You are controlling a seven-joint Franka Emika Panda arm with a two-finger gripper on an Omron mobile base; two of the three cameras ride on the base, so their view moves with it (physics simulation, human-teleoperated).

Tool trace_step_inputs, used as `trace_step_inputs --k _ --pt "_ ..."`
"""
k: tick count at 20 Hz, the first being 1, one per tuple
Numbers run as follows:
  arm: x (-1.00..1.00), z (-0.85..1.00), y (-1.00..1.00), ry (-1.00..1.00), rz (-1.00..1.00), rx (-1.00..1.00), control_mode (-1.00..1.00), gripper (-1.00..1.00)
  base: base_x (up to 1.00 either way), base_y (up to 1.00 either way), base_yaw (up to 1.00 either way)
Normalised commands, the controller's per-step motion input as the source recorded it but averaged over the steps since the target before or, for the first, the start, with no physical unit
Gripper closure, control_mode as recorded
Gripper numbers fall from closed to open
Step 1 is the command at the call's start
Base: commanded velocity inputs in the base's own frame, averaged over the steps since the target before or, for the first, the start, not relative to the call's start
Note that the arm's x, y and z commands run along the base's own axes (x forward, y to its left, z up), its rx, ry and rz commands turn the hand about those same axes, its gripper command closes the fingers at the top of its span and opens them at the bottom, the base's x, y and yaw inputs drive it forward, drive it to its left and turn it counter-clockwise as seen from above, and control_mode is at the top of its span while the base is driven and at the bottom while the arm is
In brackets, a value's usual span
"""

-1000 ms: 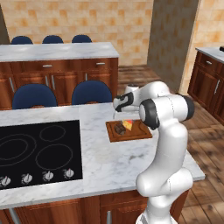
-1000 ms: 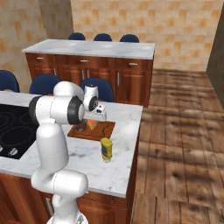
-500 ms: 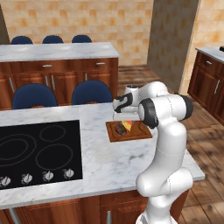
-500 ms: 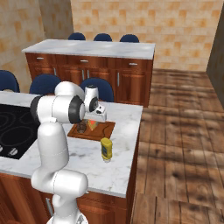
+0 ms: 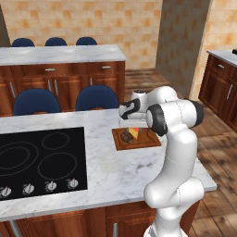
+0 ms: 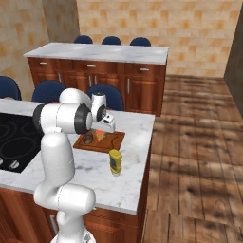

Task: Retrieve the reheated potato from the microwave, then place the potato, cheese, and condiment on the cutting board.

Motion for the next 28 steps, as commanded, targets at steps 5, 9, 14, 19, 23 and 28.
trace_step_inputs --k 5,9,14,19,23,28 --pt "-0.09 0.06 -0.04 0.0 -0.03 0.0 -1.0 -1.0 0.0 0.0 0.0" --pt "-0.12 0.21 -0.04 0.0 -0.04 0.0 -1.0 -1.0 0.0 0.0 0.0" --pt "-0.23 0.29 -0.13 0.0 -0.06 0.0 -1.0 -1.0 0.0 0.0 0.0" --pt "-0.35 0.3 -0.19 0.04 -0.07 -0.01 -1.0 -1.0 0.0 0.0 0.0" --pt "-0.44 0.3 -0.21 0.02 -0.01 -0.02 -1.0 -1.0 0.0 0.0 0.0" --pt "-0.51 0.32 -0.17 0.0 0.04 -0.03 -1.0 -1.0 0.0 0.0 0.0"
